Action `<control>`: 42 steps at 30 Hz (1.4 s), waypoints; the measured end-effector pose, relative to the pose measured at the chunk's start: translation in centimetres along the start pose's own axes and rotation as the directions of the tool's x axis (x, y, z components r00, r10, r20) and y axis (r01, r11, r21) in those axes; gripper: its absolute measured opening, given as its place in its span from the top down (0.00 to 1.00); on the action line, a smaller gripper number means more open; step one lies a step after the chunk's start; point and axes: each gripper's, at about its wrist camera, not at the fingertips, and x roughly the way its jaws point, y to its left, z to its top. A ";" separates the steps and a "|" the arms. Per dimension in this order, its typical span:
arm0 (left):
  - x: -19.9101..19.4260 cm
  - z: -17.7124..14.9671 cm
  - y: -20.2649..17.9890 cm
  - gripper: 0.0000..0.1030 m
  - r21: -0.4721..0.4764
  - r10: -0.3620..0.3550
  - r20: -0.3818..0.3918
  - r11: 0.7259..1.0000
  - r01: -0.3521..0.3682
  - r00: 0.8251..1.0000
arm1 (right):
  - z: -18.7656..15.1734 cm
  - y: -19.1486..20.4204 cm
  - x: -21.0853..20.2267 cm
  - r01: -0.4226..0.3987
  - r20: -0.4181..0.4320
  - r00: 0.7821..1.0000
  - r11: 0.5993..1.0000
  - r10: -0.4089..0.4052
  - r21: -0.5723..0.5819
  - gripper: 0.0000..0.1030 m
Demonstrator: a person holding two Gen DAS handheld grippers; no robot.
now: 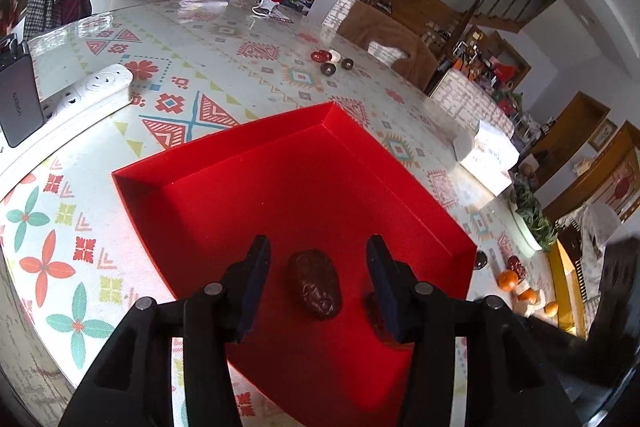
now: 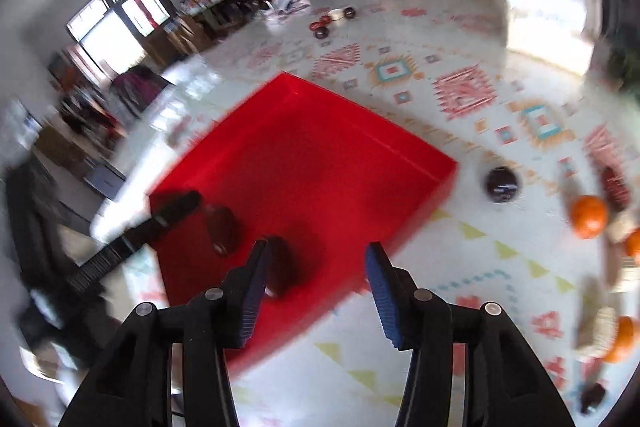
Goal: Organize fruits
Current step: 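Move both open tools back toward the fruits on the table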
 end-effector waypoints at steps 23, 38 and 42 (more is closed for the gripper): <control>-1.3 -0.6 -2.5 0.39 0.033 -0.056 0.028 0.998 0.055 0.998 | -3.6 -4.2 -1.9 0.221 -0.040 0.975 0.974 -0.219 0.058 0.39; -0.7 -1.8 -6.4 0.38 0.132 -0.145 -0.016 0.980 0.146 0.989 | -6.0 -16.6 -13.0 0.261 0.161 0.935 0.922 -0.315 0.286 0.38; -0.4 -2.8 -9.3 0.38 0.200 -0.179 -0.052 0.962 0.185 0.983 | -7.7 -18.7 -13.5 0.248 0.143 0.942 0.916 -0.304 0.315 0.38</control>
